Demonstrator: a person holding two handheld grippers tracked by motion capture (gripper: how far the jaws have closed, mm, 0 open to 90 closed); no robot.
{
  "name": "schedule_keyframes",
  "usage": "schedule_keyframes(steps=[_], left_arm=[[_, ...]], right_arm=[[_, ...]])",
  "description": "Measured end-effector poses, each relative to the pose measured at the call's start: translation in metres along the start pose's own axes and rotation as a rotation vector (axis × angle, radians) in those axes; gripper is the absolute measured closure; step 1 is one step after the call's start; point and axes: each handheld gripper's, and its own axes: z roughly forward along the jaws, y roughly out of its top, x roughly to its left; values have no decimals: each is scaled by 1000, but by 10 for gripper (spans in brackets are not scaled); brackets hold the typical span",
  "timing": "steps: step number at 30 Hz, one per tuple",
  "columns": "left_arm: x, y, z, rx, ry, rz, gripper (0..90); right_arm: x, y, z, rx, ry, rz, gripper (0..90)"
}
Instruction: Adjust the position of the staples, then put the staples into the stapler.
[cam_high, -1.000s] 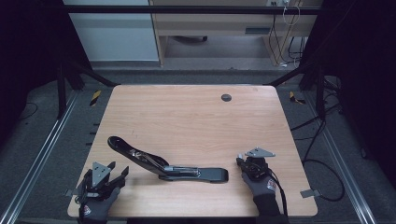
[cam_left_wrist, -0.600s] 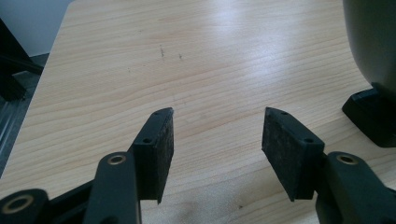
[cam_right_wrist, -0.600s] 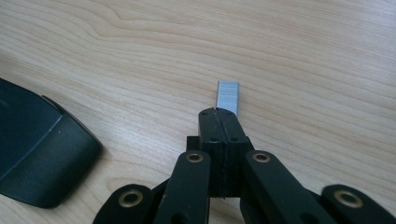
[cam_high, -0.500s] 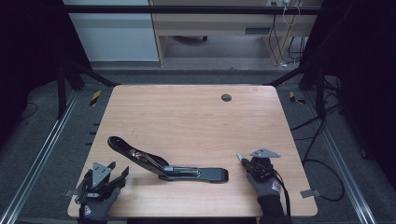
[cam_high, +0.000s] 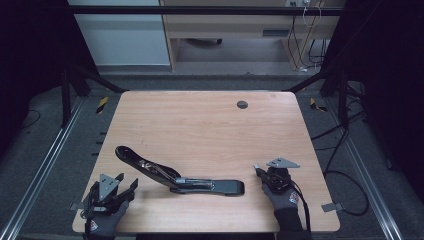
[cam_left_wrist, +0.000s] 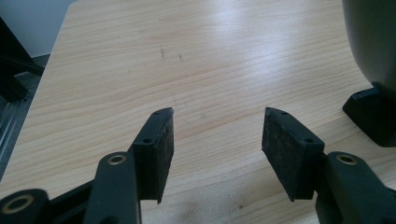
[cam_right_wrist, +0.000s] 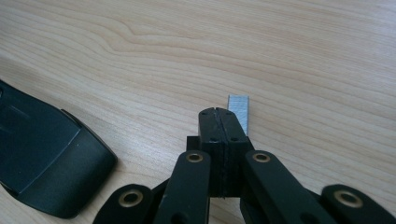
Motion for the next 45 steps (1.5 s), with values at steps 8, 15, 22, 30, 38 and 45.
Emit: schedule_keyframes(steps=[8,15,22,30,38,45], left_arm=[[1,0,0,2,-1,0,435],[0,0,1,3,-3,-2,434],[2,-1,1,4,-5,-6,432],[3,-1,1,8,-6,-7,432],[2,-2,3,16,-10,-4,431],[2,-2,4,24,-13,-5,429]], right_arm=[[-1,-1,4,18,-32,-9,900],[-4,-1,3,21,-41,-13,900],[-5,5,-7,2,-23,-21,857],[-11,21,-22,10,-9,-52,769],[-15,40,-23,52,-10,-82,705],[-16,47,-17,71,-19,-102,695]])
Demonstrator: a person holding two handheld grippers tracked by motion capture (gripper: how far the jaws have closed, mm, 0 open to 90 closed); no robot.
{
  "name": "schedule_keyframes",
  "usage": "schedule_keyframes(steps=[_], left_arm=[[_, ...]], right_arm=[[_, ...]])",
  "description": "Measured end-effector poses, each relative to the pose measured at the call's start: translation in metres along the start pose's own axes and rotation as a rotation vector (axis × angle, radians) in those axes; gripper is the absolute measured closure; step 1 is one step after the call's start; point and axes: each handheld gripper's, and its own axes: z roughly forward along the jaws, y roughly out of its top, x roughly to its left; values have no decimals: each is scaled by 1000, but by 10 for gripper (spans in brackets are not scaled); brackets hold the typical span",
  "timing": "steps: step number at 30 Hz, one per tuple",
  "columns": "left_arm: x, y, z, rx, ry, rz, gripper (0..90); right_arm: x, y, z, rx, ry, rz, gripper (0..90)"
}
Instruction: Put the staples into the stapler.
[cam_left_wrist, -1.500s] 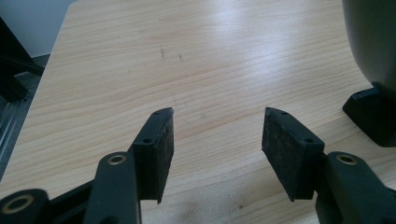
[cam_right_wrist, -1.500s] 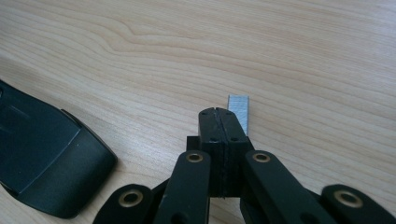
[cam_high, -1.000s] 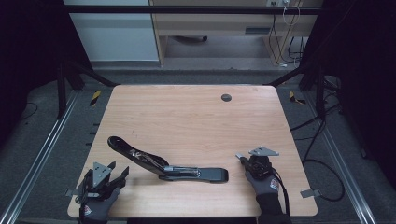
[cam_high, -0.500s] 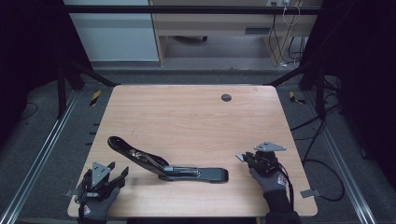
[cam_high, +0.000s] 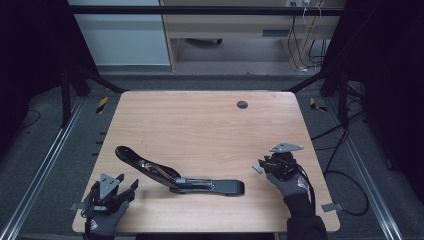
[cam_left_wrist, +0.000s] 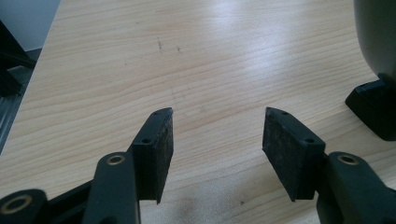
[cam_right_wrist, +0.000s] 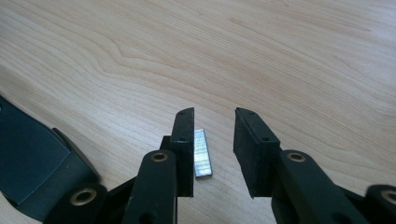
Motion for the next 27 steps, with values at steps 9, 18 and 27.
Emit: schedule_keyframes(steps=[9,18,27], left_arm=[[2,-3,4,19,6,-14,434],[1,-3,3,18,11,-10,435],[1,-4,4,19,12,-4,436]], right_arm=[[-3,3,10,15,10,-10,700],[-4,2,25,75,13,-47,724],[-1,0,34,118,45,-71,730]])
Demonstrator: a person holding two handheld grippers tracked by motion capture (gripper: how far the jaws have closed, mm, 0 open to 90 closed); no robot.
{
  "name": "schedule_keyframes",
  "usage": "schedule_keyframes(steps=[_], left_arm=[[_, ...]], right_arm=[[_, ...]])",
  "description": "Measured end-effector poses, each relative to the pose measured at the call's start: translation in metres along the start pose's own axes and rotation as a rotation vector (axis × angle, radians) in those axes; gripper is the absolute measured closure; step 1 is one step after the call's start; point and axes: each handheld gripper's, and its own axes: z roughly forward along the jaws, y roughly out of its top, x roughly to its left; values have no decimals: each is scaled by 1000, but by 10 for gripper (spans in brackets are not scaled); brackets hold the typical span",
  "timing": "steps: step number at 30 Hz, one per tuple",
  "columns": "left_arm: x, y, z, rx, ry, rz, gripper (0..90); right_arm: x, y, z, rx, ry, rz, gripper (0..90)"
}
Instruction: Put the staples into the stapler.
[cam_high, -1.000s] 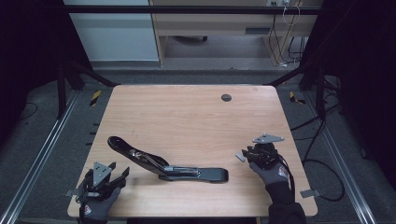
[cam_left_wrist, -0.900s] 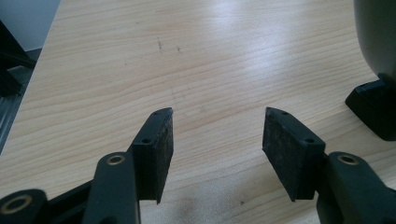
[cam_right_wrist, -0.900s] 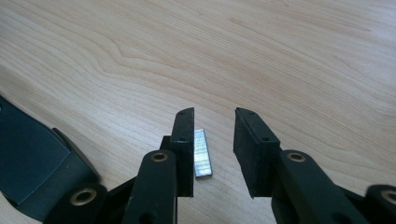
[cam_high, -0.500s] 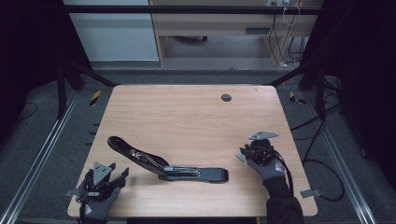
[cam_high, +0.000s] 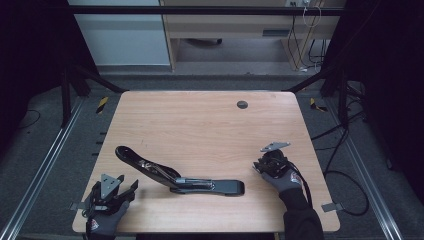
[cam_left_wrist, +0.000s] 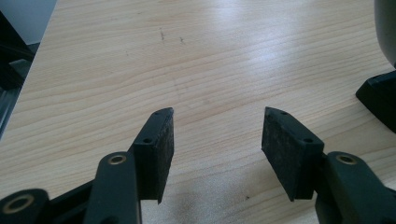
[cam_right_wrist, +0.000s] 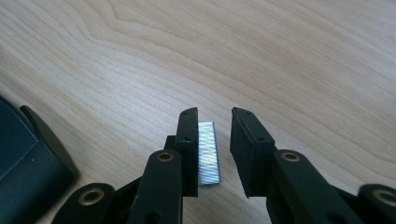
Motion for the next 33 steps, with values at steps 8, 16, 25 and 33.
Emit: schedule_keyframes(steps=[8,16,25,33], left_arm=[[0,0,0,2,-3,1,436],[-1,0,0,4,-2,4,437],[-1,0,0,3,-2,4,438],[-1,0,0,5,0,7,439]], right_arm=[[3,-1,5,30,11,-10,746],[3,-1,7,47,18,-12,779],[3,-1,8,64,19,-4,783],[7,-1,-2,35,44,-39,784]])
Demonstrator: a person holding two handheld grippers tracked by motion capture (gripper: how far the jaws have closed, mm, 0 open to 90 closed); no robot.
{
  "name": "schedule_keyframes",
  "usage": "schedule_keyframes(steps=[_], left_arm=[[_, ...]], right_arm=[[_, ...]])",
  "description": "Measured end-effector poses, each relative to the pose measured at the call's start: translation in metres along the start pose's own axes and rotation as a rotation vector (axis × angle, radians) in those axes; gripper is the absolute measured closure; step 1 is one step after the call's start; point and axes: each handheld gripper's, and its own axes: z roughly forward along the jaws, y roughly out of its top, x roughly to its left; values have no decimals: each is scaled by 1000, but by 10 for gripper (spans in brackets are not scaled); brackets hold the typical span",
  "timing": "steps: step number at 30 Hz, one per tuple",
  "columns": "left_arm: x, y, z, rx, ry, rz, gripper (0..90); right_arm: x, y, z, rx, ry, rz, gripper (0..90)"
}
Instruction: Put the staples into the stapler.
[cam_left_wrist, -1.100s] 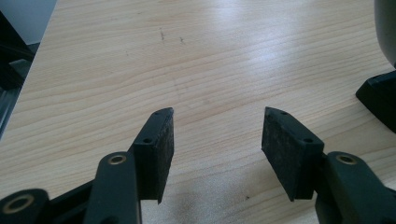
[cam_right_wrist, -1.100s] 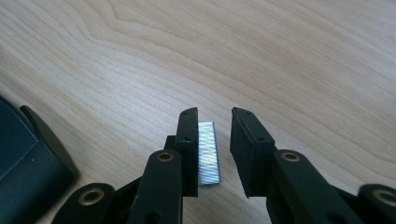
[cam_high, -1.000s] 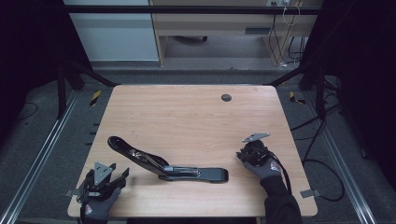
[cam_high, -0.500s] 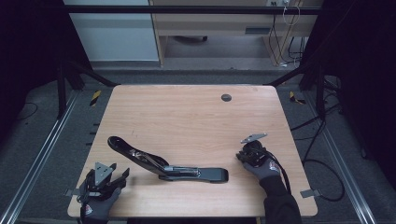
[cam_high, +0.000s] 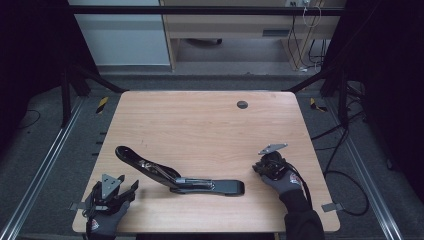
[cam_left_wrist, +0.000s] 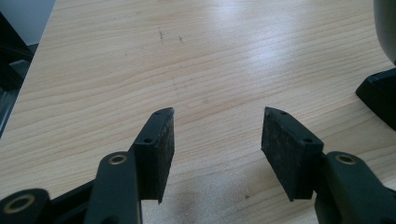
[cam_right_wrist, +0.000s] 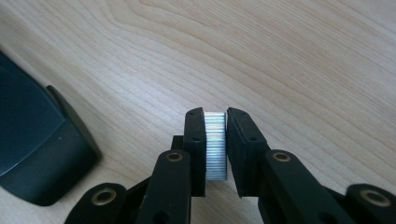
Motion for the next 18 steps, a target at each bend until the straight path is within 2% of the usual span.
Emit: schedule_keyframes(steps=[7,12,18], left_arm=[[0,0,0,-1,0,-1,439],[0,0,0,-1,1,-2,439],[0,0,0,0,1,1,439]], right_arm=[[5,0,-12,-34,33,-36,783],[8,0,-18,-58,55,-45,783],[13,6,-26,-70,72,-89,783]])
